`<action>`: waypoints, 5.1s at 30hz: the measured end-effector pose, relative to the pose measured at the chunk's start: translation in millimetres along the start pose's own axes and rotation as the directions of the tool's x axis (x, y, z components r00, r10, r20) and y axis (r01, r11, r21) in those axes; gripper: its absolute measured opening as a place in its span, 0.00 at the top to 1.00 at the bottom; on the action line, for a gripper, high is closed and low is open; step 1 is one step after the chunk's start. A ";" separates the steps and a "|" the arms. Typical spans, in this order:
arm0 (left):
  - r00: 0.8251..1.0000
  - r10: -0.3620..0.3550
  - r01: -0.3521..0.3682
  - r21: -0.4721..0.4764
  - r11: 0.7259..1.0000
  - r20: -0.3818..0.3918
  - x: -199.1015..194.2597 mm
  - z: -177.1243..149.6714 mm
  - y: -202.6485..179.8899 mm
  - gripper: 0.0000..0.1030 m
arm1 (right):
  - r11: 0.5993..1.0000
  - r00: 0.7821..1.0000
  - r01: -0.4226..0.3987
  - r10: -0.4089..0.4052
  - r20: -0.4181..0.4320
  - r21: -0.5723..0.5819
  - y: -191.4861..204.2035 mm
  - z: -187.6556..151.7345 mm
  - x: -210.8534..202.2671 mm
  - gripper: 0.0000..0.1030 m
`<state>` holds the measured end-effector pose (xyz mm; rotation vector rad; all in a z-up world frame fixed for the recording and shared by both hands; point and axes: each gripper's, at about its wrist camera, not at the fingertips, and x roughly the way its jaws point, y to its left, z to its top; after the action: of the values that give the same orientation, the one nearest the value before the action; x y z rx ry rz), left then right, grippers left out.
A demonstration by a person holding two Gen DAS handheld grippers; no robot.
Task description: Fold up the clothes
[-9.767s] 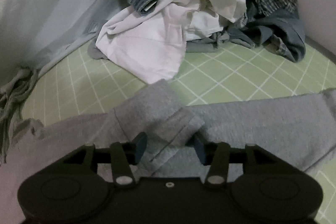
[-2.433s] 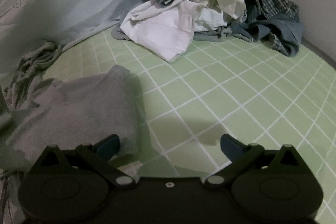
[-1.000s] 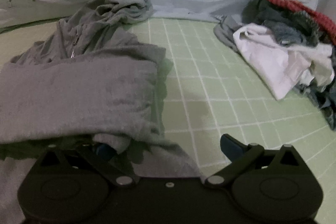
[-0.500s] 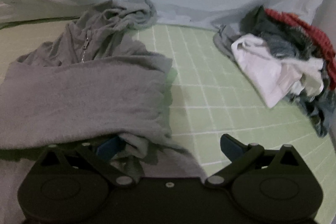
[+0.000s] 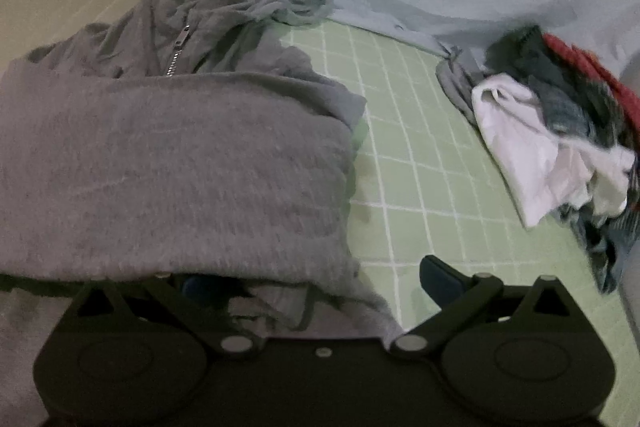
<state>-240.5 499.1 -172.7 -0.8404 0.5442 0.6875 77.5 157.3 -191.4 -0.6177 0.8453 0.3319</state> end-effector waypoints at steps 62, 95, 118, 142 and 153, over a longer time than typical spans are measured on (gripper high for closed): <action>0.968 -0.159 0.224 0.378 0.898 -0.196 48.7 -61.9 -182.4 0.27 | 0.976 0.999 -0.018 0.008 0.049 0.217 -52.2 -26.2 -30.9 0.00; 0.988 0.141 -0.096 0.474 0.875 -0.059 17.9 -74.2 -185.3 0.12 | 0.732 0.712 -0.678 0.629 0.312 0.070 42.2 34.6 -56.7 0.91; 0.982 0.157 -0.063 0.610 0.790 -0.101 32.7 -101.1 -224.2 0.12 | 0.830 0.905 -0.384 0.253 0.341 0.403 -99.7 -35.1 -24.9 0.91; 0.998 0.049 -0.021 0.607 0.795 -0.030 41.1 -67.1 -231.7 0.03 | 0.860 0.963 -0.233 0.139 0.231 0.453 -109.7 -6.7 2.9 0.00; 0.999 0.005 -0.036 0.623 0.781 0.051 101.0 -30.8 -283.1 0.00 | 0.861 0.947 -0.290 0.195 0.255 0.418 -112.1 69.7 58.0 0.00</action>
<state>28.4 371.5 -121.2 -0.1871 0.6873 0.4918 211.8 115.8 -159.4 -0.0354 0.7672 0.4050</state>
